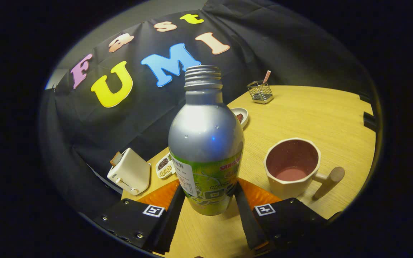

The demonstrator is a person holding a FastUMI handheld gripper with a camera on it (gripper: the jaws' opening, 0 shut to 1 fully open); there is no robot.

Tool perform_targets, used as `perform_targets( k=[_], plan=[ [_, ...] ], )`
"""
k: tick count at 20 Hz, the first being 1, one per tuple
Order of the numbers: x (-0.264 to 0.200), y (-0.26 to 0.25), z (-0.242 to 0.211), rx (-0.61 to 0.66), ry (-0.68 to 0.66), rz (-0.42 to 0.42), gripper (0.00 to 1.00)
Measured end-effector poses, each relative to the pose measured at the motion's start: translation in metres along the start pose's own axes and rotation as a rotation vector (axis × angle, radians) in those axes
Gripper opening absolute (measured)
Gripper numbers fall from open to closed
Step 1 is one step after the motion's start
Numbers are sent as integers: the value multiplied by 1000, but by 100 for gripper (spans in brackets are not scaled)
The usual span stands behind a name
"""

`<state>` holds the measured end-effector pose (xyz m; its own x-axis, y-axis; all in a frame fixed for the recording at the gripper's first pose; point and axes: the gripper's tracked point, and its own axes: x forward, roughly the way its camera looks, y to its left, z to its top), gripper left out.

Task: Take the bottle from table, then pour the juice into the cup, finally place the bottle on the coaster

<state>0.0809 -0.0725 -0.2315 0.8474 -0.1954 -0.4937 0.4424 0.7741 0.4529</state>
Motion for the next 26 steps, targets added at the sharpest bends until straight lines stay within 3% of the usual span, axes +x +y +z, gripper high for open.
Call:
perform_targets(
  k=[10, 26],
  plan=[
    [48, 22, -3, -251, -16, -25, 77],
    [100, 17, -22, -385, 18, -38, 77]
  ],
)
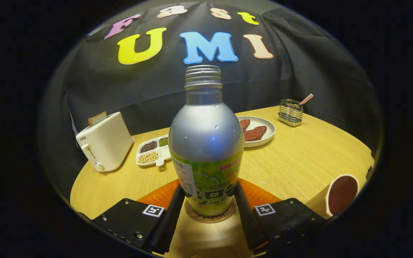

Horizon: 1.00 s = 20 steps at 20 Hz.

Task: Take the bottle from table, then pour the juice into the cup, finally place the bottle on the coaster

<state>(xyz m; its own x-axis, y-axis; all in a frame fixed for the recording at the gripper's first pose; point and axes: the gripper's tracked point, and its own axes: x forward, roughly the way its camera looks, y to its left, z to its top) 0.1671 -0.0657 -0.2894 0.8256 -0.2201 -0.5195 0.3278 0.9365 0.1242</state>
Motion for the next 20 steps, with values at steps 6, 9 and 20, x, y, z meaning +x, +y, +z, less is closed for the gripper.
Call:
perform_targets(
  k=[6, 9, 20],
  plan=[
    [5, 3, -7, -53, 13, -4, 77],
    [3, 5, -8, -52, 17, 8, 79],
    [-36, 4, 6, -37, -3, 63, 99]
  ],
)
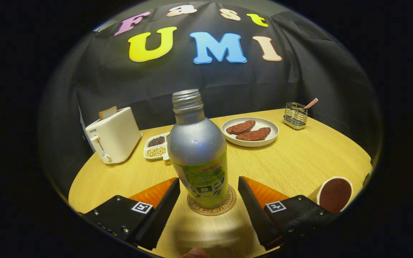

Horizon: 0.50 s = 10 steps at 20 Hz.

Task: Take the bottle from table, then pour the juice into the cup, finally place the bottle on the coaster

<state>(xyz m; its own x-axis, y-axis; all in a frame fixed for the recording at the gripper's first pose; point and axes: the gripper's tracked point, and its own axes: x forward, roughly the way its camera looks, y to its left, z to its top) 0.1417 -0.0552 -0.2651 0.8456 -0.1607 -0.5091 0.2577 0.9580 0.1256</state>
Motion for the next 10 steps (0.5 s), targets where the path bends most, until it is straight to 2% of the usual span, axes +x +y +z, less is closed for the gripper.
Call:
perform_targets(
  k=[10],
  plan=[
    [-84, -3, 75, -8, -155, 61, 99]
  ],
)
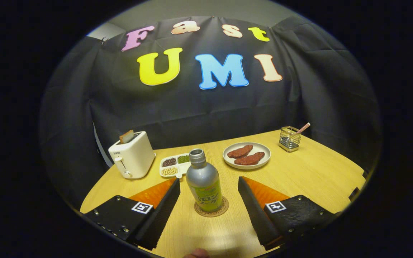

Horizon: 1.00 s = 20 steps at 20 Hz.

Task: Take the bottle from table, then pour the juice into the cup, finally place the bottle on the coaster

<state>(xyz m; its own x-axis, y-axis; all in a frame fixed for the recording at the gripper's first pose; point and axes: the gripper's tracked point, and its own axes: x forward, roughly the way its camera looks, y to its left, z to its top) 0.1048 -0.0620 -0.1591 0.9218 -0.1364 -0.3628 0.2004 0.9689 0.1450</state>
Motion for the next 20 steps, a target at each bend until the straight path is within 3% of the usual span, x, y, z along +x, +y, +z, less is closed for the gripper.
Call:
perform_targets(
  k=[9, 20],
  plan=[
    [-76, 8, 64, -17, -146, 67, 98],
    [-134, 19, 72, -52, -183, 97, 98]
  ],
)
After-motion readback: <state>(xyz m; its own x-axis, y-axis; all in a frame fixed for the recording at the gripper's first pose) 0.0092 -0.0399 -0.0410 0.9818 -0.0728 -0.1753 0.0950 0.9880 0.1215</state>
